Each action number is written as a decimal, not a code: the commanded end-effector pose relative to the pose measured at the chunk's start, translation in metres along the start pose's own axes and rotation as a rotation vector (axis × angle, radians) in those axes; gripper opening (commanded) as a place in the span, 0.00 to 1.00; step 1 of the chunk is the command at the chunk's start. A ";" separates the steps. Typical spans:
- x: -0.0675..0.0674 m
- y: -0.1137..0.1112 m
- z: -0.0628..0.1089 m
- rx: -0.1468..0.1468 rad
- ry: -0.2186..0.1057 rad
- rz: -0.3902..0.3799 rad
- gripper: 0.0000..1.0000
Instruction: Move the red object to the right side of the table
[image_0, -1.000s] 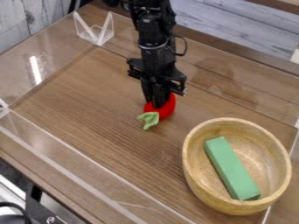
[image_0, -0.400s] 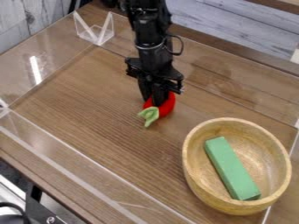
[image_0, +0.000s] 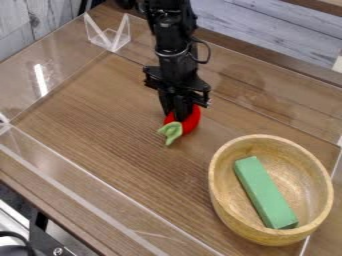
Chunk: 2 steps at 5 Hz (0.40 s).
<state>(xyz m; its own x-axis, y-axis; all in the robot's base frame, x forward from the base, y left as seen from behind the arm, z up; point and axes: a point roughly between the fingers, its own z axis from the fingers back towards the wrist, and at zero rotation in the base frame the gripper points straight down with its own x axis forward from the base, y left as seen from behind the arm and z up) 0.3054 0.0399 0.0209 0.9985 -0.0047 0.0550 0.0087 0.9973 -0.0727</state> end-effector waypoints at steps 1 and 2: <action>0.004 -0.013 -0.010 -0.013 0.032 0.018 0.00; 0.011 -0.024 -0.010 -0.022 0.031 0.019 0.00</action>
<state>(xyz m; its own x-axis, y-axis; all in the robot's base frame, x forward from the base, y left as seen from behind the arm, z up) 0.3185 0.0215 0.0225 0.9986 0.0208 0.0482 -0.0163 0.9956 -0.0919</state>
